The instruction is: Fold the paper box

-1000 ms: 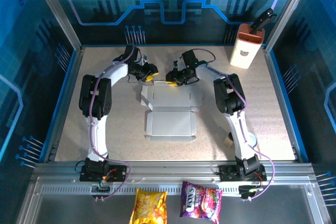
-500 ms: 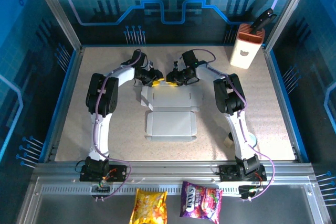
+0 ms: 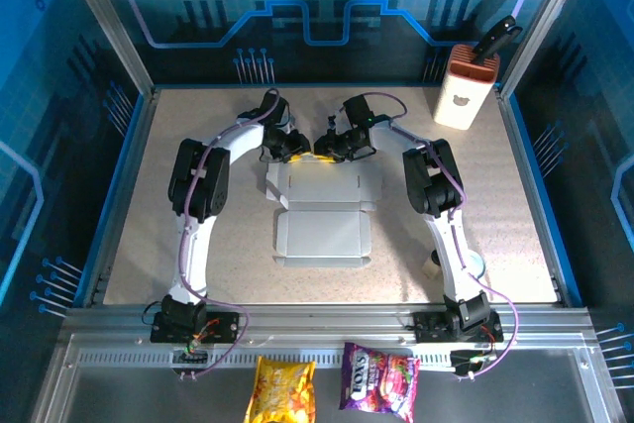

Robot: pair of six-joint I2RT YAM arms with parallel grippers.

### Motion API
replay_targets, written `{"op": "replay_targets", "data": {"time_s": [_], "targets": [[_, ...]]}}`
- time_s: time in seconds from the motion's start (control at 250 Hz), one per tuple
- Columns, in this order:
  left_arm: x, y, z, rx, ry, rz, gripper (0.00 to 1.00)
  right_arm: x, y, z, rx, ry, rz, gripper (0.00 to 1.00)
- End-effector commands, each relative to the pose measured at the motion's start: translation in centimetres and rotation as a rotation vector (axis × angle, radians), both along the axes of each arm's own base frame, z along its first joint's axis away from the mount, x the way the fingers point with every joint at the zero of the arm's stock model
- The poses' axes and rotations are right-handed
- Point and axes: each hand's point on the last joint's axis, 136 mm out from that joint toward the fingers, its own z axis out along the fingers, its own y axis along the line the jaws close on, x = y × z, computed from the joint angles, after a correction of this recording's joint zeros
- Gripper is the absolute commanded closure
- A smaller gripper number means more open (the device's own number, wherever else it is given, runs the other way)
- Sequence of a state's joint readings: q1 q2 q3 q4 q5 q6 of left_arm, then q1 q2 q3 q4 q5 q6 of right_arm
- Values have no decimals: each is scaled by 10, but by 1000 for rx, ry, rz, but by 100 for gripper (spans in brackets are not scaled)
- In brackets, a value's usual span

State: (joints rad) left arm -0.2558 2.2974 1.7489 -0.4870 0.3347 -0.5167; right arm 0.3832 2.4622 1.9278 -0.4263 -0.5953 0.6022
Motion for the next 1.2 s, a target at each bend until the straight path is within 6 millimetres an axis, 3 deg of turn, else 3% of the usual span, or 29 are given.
{"op": "replay_targets", "data": {"time_s": [0.0,0.096,0.288,0.448,0.555,0.711,0.911,1.195], "targets": [[-41,23,-53,169,175,-25,66,-29,-11,-41,-91,145,1,71],[-32,18,-20,136,98,-36,64,-23,-7,-20,-67,107,20,71],[-25,25,69,91,-79,-20,60,-16,-5,42,-27,3,31,71],[-40,38,105,65,-136,0,58,-24,-7,75,-8,-46,38,70],[-56,50,103,57,-123,13,56,-38,-13,83,-18,-53,48,69],[-76,68,83,37,-88,39,54,-65,-25,81,-45,-38,62,69],[-89,80,54,-12,-32,42,50,-98,-37,60,-46,14,76,69],[-91,80,12,-21,54,17,48,-116,-39,28,-21,86,74,69]]}}
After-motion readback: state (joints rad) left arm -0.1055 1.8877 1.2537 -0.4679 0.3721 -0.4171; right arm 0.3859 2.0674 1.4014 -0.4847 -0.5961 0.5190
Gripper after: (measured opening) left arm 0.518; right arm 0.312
